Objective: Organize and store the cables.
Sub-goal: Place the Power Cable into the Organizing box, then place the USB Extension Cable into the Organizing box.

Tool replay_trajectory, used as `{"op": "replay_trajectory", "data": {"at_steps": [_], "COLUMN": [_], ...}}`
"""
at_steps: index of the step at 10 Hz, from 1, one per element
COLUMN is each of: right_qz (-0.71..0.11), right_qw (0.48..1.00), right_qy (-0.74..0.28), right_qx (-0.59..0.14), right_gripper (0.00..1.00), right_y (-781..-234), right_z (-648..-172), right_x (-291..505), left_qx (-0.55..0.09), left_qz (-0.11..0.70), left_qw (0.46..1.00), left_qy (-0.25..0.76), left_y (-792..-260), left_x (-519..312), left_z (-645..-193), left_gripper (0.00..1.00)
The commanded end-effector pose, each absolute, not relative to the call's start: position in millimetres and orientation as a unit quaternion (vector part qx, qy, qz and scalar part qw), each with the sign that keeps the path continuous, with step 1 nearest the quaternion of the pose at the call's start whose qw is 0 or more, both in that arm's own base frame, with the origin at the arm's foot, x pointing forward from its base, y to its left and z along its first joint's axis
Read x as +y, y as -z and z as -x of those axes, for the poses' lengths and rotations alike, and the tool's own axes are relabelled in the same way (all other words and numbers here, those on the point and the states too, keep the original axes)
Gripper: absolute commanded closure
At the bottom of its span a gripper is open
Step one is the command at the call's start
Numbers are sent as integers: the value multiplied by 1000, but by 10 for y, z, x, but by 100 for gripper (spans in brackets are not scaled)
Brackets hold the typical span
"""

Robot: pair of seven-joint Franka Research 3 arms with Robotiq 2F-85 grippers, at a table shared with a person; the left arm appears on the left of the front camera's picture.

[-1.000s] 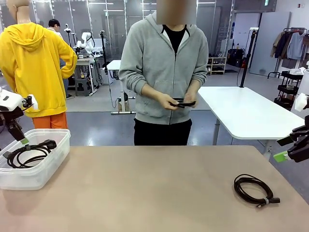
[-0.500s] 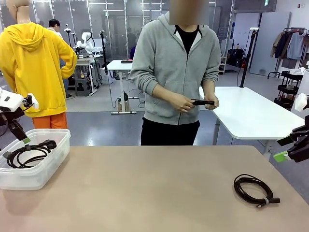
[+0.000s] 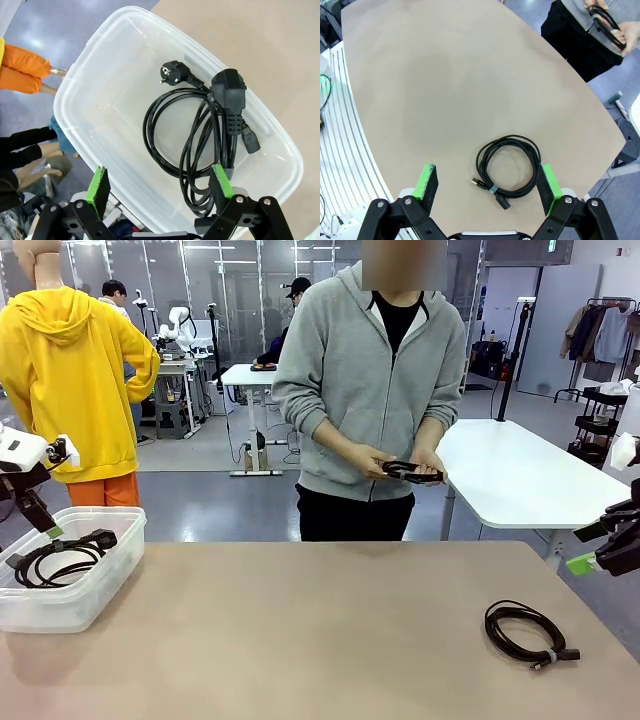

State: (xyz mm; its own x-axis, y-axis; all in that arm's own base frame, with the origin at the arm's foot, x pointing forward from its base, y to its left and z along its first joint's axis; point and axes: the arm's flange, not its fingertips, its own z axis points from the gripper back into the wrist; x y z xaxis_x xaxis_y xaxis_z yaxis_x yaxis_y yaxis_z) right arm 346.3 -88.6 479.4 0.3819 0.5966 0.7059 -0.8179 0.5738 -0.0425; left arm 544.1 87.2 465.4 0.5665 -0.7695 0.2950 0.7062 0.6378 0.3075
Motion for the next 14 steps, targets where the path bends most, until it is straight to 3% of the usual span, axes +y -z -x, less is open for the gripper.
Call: {"op": "replay_trajectory", "data": {"at_steps": [1,11,14], "right_qz": [-159,-159,-159], "right_qw": [818,818,818], "right_qy": [-429,-429,-429], "right_qx": [-349,-349,-349], "right_gripper": [0,0,0], "right_y": [-4796,-4796,-4796], "right_z": [-3474,-3474,-3474], "right_x": [-868,-868,-868], "left_qx": [-207,-204,-294], "left_qz": [-84,-78,93], "left_qw": [883,882,824], "left_qy": [414,418,476], "left_y": [-4660,-4657,-5116], "left_x": [886,873,769], "left_z": [-5481,-5446,-4706], "left_gripper": [0,0,0]}}
